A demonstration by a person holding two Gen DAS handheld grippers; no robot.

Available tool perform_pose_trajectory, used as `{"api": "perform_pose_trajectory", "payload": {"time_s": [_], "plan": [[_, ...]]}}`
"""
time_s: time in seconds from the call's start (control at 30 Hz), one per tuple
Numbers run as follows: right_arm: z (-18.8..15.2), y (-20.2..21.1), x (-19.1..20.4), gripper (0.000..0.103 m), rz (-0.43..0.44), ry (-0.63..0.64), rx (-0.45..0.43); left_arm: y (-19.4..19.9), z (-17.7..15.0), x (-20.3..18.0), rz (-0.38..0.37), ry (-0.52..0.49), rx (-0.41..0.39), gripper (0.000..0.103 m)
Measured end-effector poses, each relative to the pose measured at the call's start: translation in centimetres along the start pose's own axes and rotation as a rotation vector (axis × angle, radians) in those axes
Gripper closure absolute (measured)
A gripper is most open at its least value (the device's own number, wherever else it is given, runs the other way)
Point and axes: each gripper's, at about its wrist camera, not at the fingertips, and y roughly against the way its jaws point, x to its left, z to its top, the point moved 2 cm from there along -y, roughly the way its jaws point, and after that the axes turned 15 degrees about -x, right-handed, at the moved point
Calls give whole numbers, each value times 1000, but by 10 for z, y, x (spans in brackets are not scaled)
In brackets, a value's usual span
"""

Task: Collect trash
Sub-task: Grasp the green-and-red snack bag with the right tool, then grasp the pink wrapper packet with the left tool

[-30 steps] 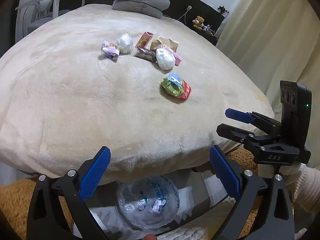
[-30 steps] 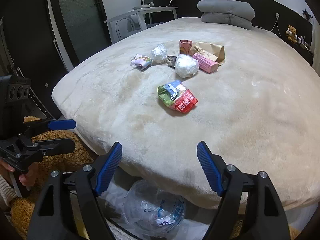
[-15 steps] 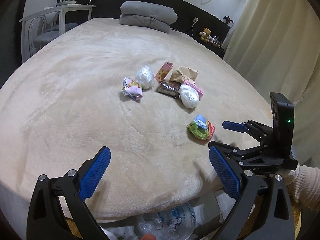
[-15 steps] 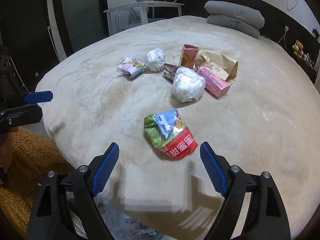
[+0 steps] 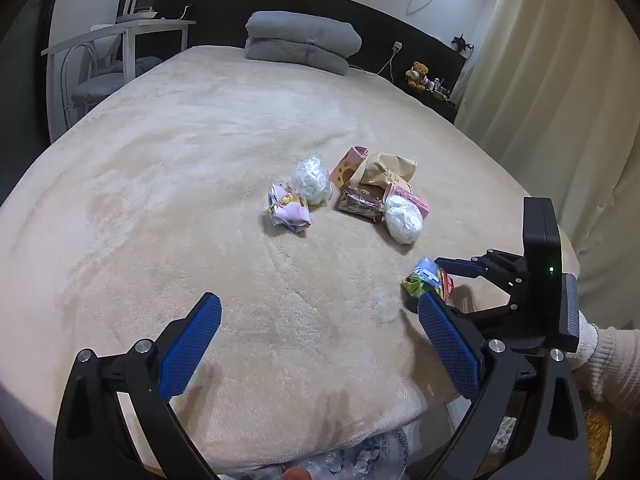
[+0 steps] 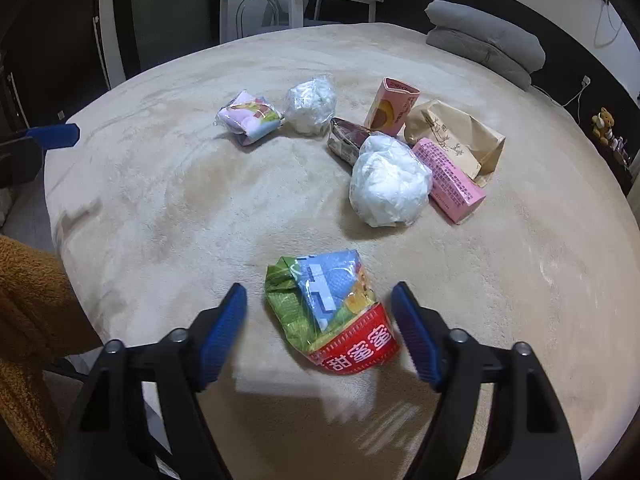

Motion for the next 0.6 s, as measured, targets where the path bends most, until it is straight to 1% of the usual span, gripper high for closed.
{"api": "perform_pose_trajectory", "payload": {"time_s": [0.23, 0.4, 0.5, 0.6], "plan": [[0, 8, -2, 44, 10, -23, -18, -10, 1, 2, 4, -25, 18, 6], [2, 19, -6, 44, 14, -54, -36, -21, 1, -1, -4, -73, 36, 6], [4, 27, -9, 44, 15, -75, -51, -31, 3, -2, 2, -89, 48, 6], [5, 35, -13, 44, 17, -105, -64, -43, 6, -6, 11, -127, 56, 6]]}}
